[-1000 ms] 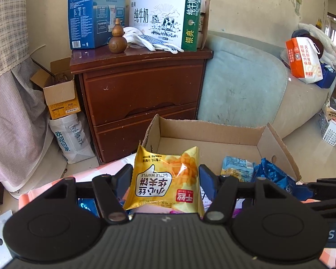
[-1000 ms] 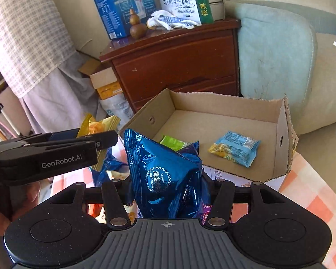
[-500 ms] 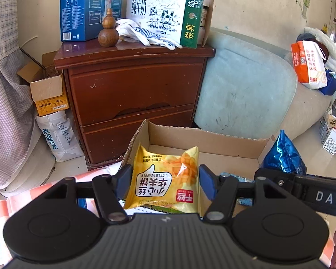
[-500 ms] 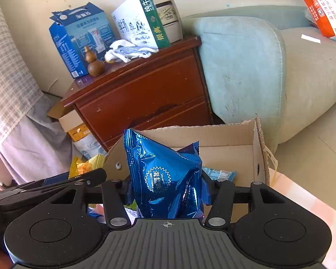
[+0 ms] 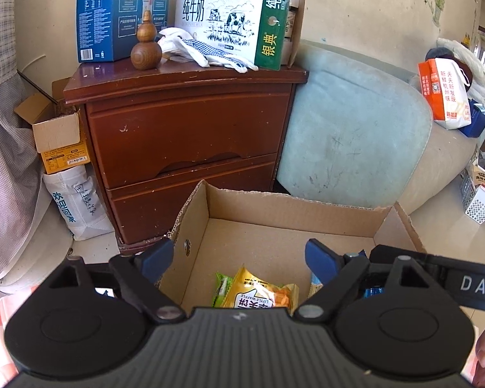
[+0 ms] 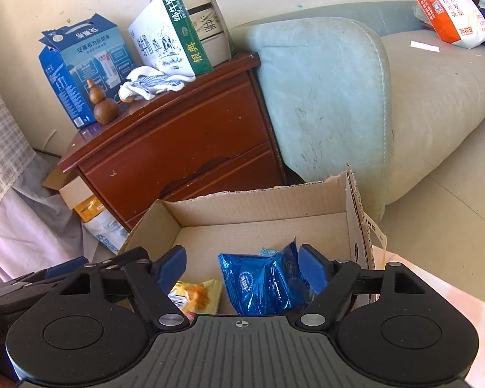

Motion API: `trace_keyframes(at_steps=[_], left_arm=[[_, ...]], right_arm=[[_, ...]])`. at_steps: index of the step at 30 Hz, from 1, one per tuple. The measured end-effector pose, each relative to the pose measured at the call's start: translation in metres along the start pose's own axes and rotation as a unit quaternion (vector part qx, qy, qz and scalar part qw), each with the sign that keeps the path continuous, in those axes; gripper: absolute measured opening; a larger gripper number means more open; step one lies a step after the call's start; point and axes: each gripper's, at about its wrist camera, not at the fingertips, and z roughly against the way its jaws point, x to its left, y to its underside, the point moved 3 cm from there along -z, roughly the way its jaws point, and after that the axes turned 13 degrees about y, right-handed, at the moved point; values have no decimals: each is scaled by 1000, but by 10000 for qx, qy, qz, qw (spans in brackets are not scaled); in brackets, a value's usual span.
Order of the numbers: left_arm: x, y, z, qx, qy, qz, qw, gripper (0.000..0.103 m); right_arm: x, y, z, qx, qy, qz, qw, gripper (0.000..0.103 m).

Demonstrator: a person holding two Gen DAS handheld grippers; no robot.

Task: Organize snacks
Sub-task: 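Lower both packets into the box and open both tools, then move the left tool toward the red packet while the right tool approaches the purple packet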

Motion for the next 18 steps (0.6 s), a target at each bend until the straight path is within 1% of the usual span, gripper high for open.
trace_keyframes(at_steps=[2, 8, 18], left_arm=[[0, 0, 8, 5, -35, -29, 10000, 90], [4, 7, 29, 101, -176, -103, 9997, 91], [30, 35, 71, 305, -438, -35, 9986, 91]], right_arm=[[1, 0, 4, 13, -45, 58, 10000, 80], [3, 8, 18, 145, -85, 428, 9989, 84], [0, 32, 32, 485, -188, 982, 9938, 84]])
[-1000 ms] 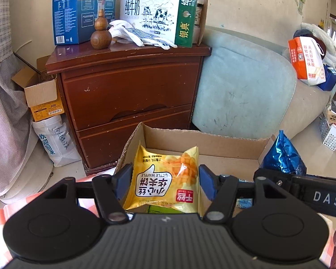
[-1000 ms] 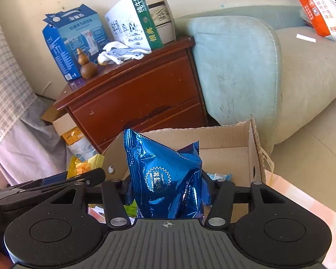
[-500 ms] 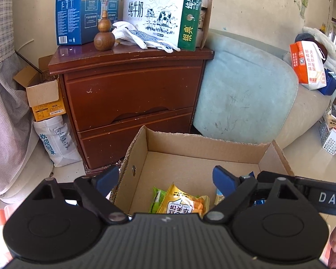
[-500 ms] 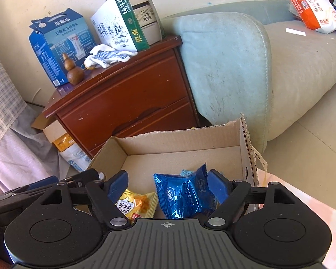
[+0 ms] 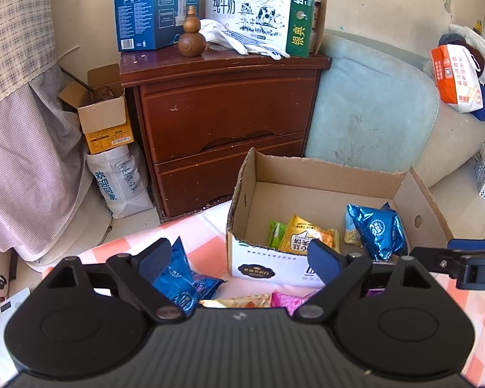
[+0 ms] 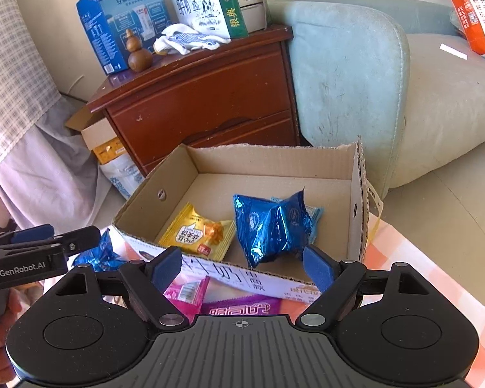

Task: Organize snacks
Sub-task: 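Move the left tool toward the red packet while the right tool approaches the purple packet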

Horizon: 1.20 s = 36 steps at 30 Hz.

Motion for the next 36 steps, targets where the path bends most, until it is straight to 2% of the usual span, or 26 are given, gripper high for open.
trace_keyframes(at_steps=[5, 13, 22, 26, 36], left_arm=[[14, 17, 11, 114, -173, 51, 9998, 91], [37, 47, 20, 433, -179, 298, 9985, 91], [55, 80, 17, 890, -117, 335, 9954, 91], [58, 90, 11, 1106, -18, 374, 9932, 91], [58, 100, 2, 1336, -38, 180, 9909, 91]], right_arm=[[5, 15, -2, 215, -23, 346, 9992, 84], [16, 37, -15, 627, 10, 767, 9951, 84], [22, 45, -28, 884, 80, 790, 9929, 85], [25, 48, -36, 996, 172, 841, 9913, 88], [38, 54, -49, 1123, 295, 1093, 9872, 88]])
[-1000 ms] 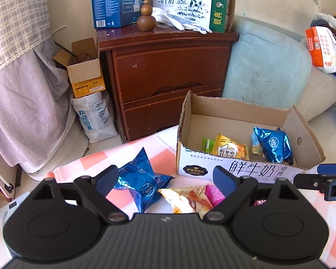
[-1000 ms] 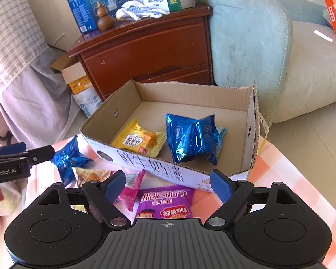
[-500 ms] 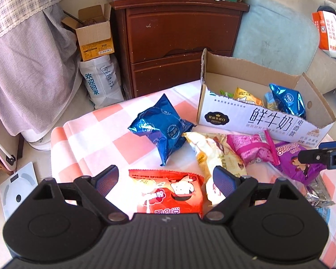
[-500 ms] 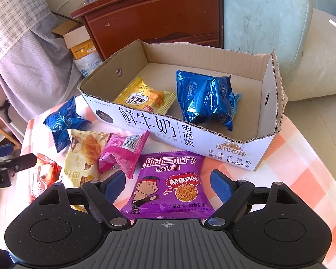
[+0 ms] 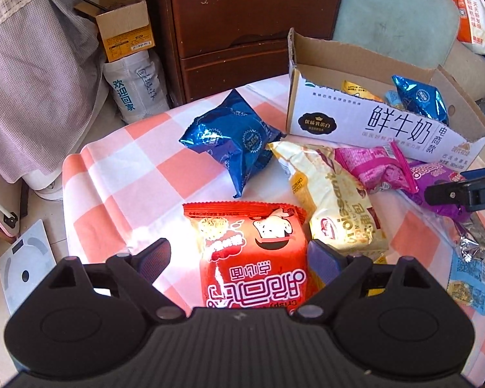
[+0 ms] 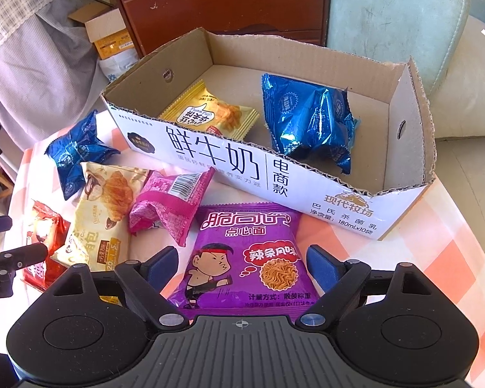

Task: Organize snacks
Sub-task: 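Move the left tool toward the red packet while the right tool approaches the purple packet, then grasp the red packet with the left tool while the right tool grasps the purple packet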

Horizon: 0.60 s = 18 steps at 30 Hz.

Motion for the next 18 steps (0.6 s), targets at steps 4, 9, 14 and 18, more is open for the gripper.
trace_keyframes(at_steps=[4, 9, 14, 18], left_arm=[[0, 4, -7, 124, 12, -56, 9999, 92], [2, 7, -20, 228, -23, -50, 9997, 93], [3, 10, -30, 227, -126, -59, 9996, 93], [3, 13, -30, 190, -76, 5, 9998, 79]], right_arm=[[4, -1, -3, 29, 94, 49, 9999, 88], [6, -1, -8, 62, 191, 81, 9998, 88], [9, 1, -11, 43, 204, 137, 9997, 83], [8, 2, -9, 22, 145, 166, 9998, 73]])
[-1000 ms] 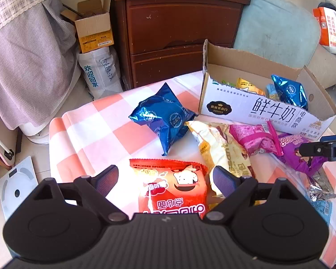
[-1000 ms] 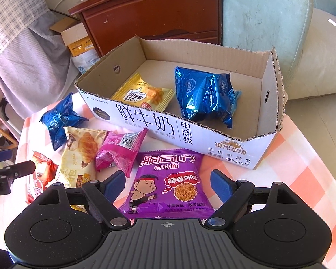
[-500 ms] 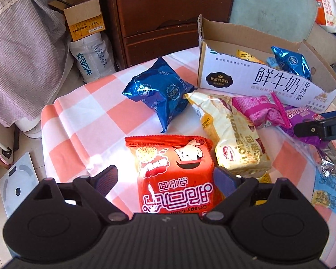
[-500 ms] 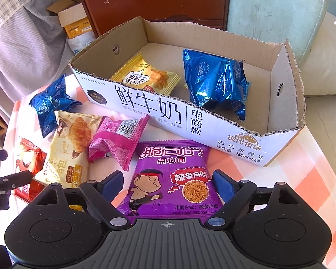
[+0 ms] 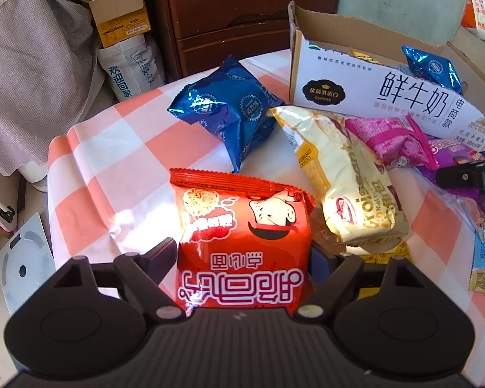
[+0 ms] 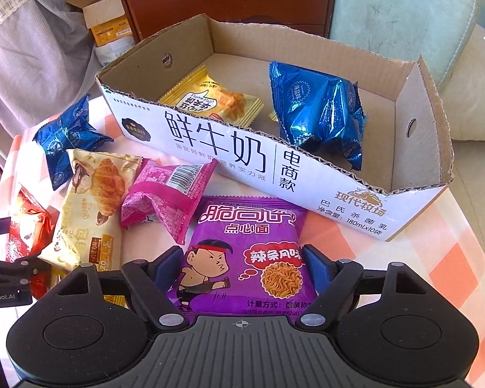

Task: Organize snacks
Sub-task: 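Grasp the red packet with the left tool while the right tool grasps the purple packet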

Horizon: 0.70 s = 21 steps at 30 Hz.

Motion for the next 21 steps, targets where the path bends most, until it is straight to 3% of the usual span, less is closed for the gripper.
trace_keyframes(at_steps=[21], left_arm=[[-2, 2, 22, -250, -109, 74, 9996, 78]], right_arm=[[10, 14, 31, -247, -406, 259, 9985, 71]])
